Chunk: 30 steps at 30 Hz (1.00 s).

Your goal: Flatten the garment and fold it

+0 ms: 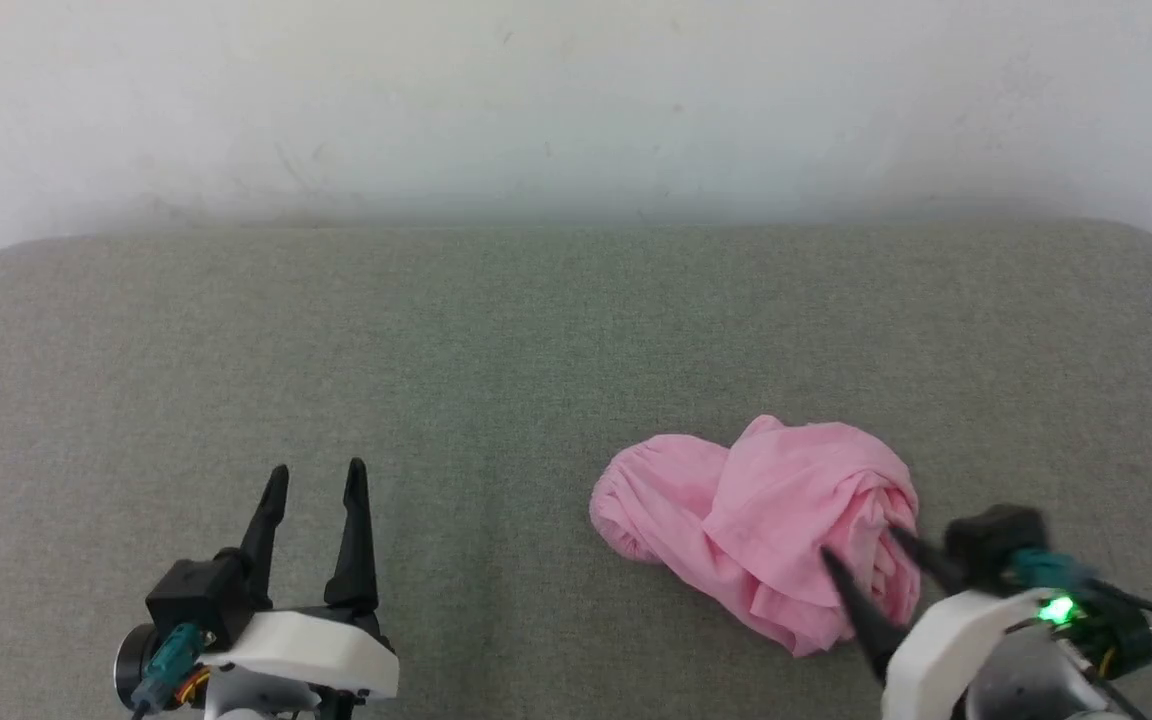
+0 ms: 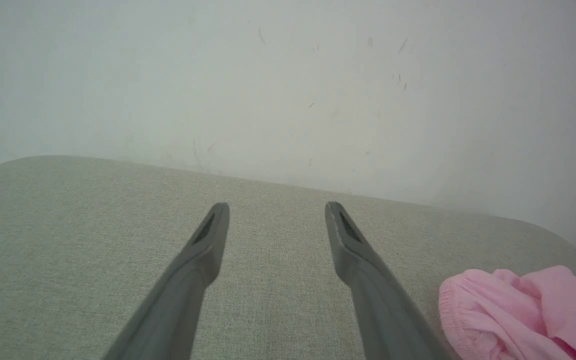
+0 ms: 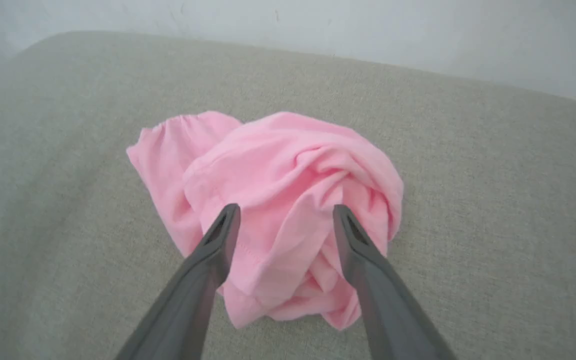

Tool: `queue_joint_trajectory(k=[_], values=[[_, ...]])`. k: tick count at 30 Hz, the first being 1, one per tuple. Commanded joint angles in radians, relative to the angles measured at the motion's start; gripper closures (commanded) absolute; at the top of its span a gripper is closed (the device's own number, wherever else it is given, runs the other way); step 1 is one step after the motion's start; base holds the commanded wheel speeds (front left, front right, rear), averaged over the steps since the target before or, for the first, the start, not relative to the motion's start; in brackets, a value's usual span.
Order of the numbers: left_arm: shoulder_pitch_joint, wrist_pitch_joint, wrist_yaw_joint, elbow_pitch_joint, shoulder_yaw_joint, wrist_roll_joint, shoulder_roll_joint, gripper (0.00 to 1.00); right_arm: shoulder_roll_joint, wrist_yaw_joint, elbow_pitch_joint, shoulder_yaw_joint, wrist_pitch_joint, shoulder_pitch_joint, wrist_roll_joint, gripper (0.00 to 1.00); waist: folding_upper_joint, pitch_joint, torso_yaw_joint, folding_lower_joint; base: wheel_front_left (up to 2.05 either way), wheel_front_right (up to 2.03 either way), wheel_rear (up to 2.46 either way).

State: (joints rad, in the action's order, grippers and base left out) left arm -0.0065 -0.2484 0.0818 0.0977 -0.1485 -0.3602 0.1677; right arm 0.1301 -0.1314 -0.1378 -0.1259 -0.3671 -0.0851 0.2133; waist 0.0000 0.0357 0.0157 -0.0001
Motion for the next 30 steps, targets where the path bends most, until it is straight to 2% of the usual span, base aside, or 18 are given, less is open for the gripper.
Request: queue_joint_trajectory(k=[1, 4, 7, 9, 10, 11, 12, 15, 18, 22, 26, 27, 30], values=[[0.002, -0.007, 0.008, 0.003, 0.001, -0.004, 0.001, 0.0, 0.031, 0.001, 0.009, -0.033, -0.041, 0.014, 0.005, 0.0, 0.0, 0.002, 0.0, 0.0001, 0.0, 0.0, 0.0], [-0.003, -0.007, 0.007, 0.006, -0.007, -0.004, -0.003, 0.0, 0.106, 0.001, 0.055, -0.127, -0.138, 0.071, 0.034, 0.0, 0.0, 0.009, 0.007, 0.0001, 0.0, 0.0, 0.0], [-0.013, -0.007, 0.002, 0.013, -0.015, -0.005, -0.008, 0.0, 0.153, 0.001, 0.108, -0.183, -0.169, 0.128, 0.048, 0.0, 0.0, 0.019, 0.014, 0.0001, 0.0, 0.0, 0.0], [-0.018, -0.007, 0.0, 0.018, -0.015, -0.008, -0.009, 0.0, 0.16, 0.001, 0.143, -0.201, -0.164, 0.157, 0.066, 0.0, 0.0, 0.027, 0.015, 0.0001, 0.0, 0.0, 0.0], [-0.021, -0.008, -0.001, 0.02, -0.016, -0.008, -0.011, 0.0, 0.164, 0.001, 0.155, -0.207, -0.157, 0.169, 0.07, 0.24, 0.0, 0.03, 0.016, 0.0001, 0.0, 0.0, 0.0], [-0.023, -0.008, -0.001, 0.022, -0.016, -0.009, -0.012, 0.0, 0.157, 0.001, 0.163, -0.204, -0.14, 0.18, 0.082, 0.79, 0.0, 0.032, 0.016, 0.0001, 0.0, 0.0, 0.0], [-0.025, -0.009, -0.001, 0.024, -0.015, -0.009, -0.013, 0.0, 0.158, 0.001, 0.167, -0.202, -0.122, 0.191, 0.081, 1.0, 0.0, 0.033, 0.016, 0.0001, 0.0, 0.0, 0.0], [-0.025, -0.01, 0.002, 0.024, -0.01, -0.009, -0.015, 0.0, 0.151, 0.001, 0.173, -0.18, -0.059, 0.221, 0.076, 1.0, 0.0, 0.033, 0.01, 0.0001, 0.0, 0.0, 0.0], [-0.026, -0.011, 0.004, 0.023, -0.007, -0.008, -0.016, 0.0, 0.129, 0.001, 0.166, -0.112, 0.027, 0.249, 0.064, 1.0, 0.0, 0.032, 0.004, 0.0001, 0.0, 0.0, 0.0], [-0.027, -0.011, 0.005, 0.022, -0.006, -0.005, -0.017, 0.0, 0.073, 0.001, 0.197, 0.089, 0.112, 0.261, 0.035, 1.0, 0.0, 0.028, -0.003, 0.0001, 0.0, 0.0, 0.0], [-0.027, -0.012, 0.001, 0.024, -0.009, -0.003, -0.019, 0.0, 0.006, 0.001, 0.263, 0.312, 0.132, 0.224, 0.01, 1.0, 0.0, 0.028, -0.001, 0.0001, 0.0, 0.0, 0.0], [-0.027, -0.012, 0.001, 0.024, -0.009, -0.003, -0.019, 0.0, 0.006, 0.001, 0.263, 0.312, 0.132, 0.224, 0.01, 1.0, 0.0, 0.028, -0.001, 0.0001, 0.0, 0.0, 0.0], [-0.027, -0.012, -0.001, 0.026, -0.01, -0.001, -0.021, 0.0, -0.032, 0.001, 0.329, 0.426, 0.125, 0.172, 0.0, 1.0, 0.0, 0.029, 0.002, 0.0001, 0.0, 0.0, 0.0]])
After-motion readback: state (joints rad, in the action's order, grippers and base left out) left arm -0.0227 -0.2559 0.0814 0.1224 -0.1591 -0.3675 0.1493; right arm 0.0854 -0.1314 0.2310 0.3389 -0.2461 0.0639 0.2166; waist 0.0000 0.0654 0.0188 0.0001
